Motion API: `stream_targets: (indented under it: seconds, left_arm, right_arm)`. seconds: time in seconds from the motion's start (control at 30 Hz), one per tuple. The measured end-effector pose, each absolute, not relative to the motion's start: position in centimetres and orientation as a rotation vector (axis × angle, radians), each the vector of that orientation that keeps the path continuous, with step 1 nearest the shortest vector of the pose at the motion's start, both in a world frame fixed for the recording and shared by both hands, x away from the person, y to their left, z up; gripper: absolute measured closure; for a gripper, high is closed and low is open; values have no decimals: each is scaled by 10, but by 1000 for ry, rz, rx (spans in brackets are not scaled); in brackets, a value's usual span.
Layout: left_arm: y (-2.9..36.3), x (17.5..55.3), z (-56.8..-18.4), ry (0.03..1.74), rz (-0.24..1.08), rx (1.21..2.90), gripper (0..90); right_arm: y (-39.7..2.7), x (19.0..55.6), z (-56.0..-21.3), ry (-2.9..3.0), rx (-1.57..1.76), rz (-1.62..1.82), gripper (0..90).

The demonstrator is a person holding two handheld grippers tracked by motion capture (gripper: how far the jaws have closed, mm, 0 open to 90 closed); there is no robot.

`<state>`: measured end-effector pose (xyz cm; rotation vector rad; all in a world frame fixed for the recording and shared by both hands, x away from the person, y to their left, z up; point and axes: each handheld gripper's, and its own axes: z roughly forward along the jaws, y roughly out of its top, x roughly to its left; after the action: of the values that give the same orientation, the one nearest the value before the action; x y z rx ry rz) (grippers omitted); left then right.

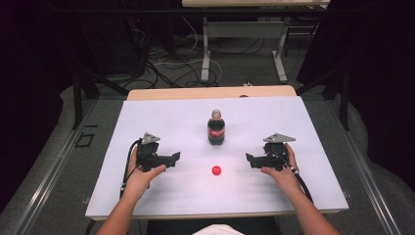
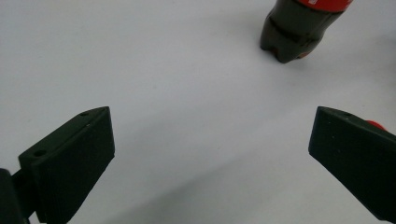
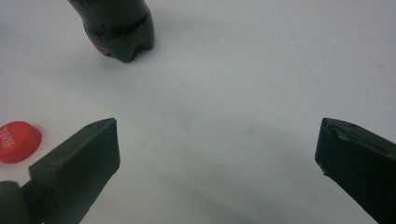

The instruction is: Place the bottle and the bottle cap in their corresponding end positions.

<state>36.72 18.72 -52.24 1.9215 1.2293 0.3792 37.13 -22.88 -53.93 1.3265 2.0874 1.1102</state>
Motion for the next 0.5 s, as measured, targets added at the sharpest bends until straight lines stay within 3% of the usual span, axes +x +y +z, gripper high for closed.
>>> stream_targets:
  seconds: [0.5]
  left_arm:
    - [219,359,-540,1242,441,1857,6]
  right_arm:
    - [-252,362,-551,2045,1370,1085,0]
